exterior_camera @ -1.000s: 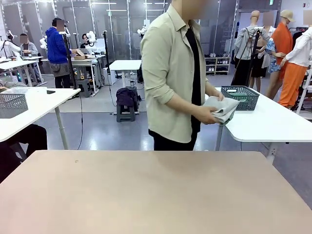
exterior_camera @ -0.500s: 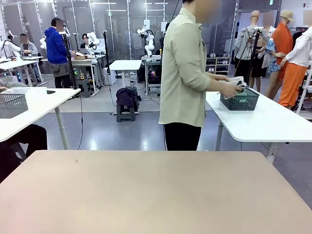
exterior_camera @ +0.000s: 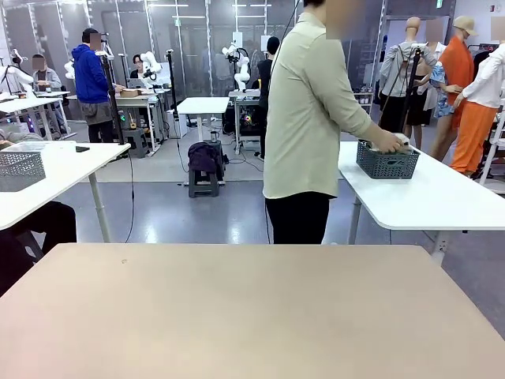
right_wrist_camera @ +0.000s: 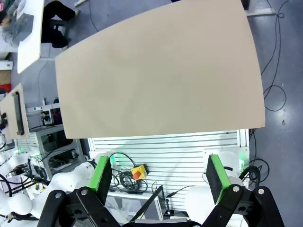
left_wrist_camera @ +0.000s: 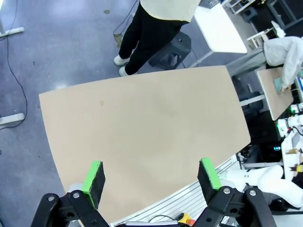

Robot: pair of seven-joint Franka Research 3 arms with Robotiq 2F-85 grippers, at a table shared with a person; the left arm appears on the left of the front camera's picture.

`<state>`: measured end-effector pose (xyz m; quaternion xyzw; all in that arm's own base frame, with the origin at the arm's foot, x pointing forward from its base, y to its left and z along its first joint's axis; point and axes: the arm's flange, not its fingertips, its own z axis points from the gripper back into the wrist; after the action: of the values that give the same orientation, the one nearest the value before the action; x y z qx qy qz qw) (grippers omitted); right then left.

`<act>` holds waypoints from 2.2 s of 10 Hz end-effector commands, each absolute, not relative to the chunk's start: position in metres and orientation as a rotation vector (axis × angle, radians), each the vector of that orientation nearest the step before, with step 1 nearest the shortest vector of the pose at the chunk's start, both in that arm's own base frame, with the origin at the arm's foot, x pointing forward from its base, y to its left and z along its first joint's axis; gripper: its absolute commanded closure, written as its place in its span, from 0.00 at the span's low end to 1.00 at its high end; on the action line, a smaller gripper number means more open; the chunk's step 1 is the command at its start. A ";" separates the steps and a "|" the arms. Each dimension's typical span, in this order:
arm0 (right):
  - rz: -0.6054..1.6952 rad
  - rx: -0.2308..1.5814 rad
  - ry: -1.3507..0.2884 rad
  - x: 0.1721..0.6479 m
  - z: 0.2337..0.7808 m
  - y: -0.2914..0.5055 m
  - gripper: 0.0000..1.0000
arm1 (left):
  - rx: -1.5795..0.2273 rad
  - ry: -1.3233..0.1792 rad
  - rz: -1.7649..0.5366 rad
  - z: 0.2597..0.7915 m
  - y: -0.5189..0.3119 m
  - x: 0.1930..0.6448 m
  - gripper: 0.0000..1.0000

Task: Fold the towels and place them in the basket.
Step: Stack the folded Towel with hook on the right side of the table.

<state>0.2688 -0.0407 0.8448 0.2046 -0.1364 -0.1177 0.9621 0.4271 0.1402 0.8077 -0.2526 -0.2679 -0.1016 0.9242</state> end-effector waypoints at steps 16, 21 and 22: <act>-0.474 1.212 -0.072 0.308 0.758 -0.163 0.00 | -1.154 -0.223 0.086 0.730 0.269 0.481 0.00; -0.382 1.305 -0.068 0.323 0.736 -0.162 0.00 | -1.220 -0.229 0.121 0.714 0.254 0.487 0.00; -0.358 1.306 -0.069 0.325 0.735 -0.162 0.00 | -1.226 -0.220 0.122 0.713 0.248 0.487 0.00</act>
<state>0.3269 -0.1648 0.7376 0.5955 -0.0242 -0.1902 0.7801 0.4885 0.2588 0.7131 -0.5595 -0.1010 0.0441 0.8215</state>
